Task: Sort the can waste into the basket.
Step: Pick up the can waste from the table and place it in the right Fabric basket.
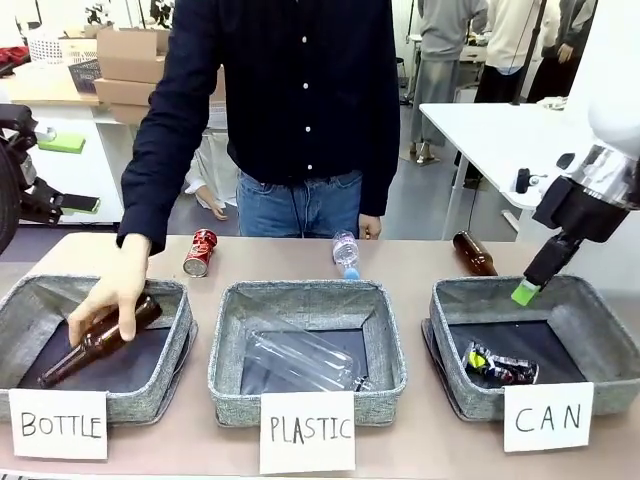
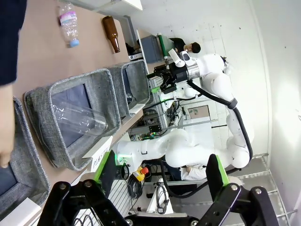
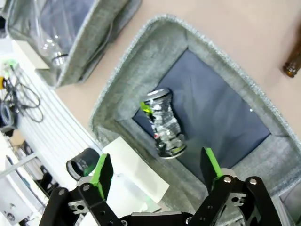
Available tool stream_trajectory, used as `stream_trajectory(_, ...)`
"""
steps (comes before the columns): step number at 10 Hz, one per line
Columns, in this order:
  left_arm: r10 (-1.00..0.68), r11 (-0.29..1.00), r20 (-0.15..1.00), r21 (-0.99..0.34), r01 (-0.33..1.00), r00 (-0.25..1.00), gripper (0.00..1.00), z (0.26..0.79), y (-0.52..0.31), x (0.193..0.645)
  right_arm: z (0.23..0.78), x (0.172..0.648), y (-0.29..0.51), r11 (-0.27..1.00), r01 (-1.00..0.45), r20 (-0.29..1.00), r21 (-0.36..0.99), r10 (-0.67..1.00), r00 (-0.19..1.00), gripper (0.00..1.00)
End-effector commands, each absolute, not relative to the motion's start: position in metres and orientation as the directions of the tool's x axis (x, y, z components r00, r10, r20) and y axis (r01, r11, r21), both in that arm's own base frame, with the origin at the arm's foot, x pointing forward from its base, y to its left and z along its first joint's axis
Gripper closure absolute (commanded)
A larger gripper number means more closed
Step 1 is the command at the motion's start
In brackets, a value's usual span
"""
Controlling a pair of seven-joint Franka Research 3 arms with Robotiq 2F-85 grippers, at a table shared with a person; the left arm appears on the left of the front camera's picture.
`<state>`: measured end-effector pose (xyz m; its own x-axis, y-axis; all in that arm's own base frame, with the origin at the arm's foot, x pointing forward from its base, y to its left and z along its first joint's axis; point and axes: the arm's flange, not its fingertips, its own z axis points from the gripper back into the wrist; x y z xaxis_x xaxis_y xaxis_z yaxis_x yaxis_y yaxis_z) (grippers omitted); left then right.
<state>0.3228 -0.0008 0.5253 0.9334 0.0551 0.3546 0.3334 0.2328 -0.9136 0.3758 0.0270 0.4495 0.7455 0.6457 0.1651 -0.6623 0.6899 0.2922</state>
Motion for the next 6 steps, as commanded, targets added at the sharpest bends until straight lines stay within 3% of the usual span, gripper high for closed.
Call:
stream_trajectory(1,0.059,0.21,0.375,-0.911,0.356,0.925,0.0,0.526,-0.002,0.323,0.448,0.38,0.029,0.691,-0.649,0.208,0.32,0.617,0.759,0.0)
stream_trajectory(3,0.059,0.21,0.375,-0.911,0.356,0.925,0.0,0.526,-0.002,0.323,0.45,0.381,0.028,0.674,-0.651,0.238,0.35,0.608,0.757,0.0)
stream_trajectory(4,0.059,0.21,0.375,-0.911,0.356,0.925,0.0,0.526,-0.002,0.323,0.462,0.38,0.023,0.588,-0.644,0.389,0.49,0.513,0.765,0.0)
stream_trajectory(5,0.059,0.21,0.375,-0.911,0.356,0.925,0.0,0.526,-0.002,0.323,0.484,0.375,0.012,0.301,-0.571,0.519,0.764,0.239,0.821,0.0)
stream_trajectory(6,0.059,0.21,0.375,-0.911,0.356,0.925,0.0,0.526,-0.002,0.323,0.496,0.372,-0.005,0.028,-0.477,0.477,0.879,0.016,0.879,0.0)
